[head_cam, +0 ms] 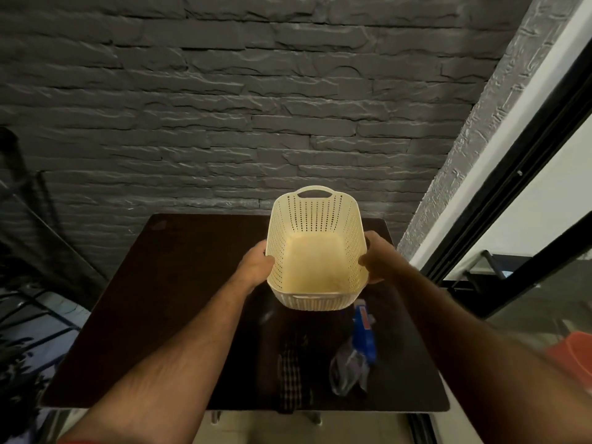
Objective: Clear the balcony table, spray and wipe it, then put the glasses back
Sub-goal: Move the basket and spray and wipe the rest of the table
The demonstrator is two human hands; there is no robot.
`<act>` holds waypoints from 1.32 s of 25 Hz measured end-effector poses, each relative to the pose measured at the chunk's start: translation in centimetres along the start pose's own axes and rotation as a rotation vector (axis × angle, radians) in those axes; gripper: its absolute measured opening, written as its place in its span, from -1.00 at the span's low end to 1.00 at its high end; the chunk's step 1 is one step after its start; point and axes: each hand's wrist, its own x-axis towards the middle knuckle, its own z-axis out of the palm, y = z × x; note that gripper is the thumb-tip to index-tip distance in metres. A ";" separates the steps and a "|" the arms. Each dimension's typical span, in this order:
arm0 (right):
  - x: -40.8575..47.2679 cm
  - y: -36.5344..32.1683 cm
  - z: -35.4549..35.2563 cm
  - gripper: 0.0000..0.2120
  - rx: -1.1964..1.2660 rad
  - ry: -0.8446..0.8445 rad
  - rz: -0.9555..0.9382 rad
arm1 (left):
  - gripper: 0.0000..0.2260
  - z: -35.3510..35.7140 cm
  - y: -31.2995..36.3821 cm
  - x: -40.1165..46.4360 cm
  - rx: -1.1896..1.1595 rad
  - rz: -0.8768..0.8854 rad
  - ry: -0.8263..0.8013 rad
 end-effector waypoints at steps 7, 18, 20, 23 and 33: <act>-0.7 -7.1 3.4 -0.44 -0.036 0.034 0.083 | -0.58 -7.4 -1.9 2.0 0.056 0.021 -0.020; 1.6 -12.3 12.8 -0.65 -0.033 -0.059 -0.032 | -0.62 -14.5 -8.3 2.2 0.059 -0.115 0.096; 1.8 -13.2 14.6 -0.61 -0.027 -0.091 -0.051 | -0.63 -15.7 -9.9 1.9 0.055 -0.143 0.138; 1.9 -14.3 17.4 -0.55 -0.035 -0.131 -0.055 | -0.62 -17.3 -11.6 1.1 0.057 -0.188 0.177; 5.0 -22.6 24.4 -0.55 0.032 -0.219 -0.081 | -0.61 -26.3 -16.4 4.9 0.055 -0.241 0.239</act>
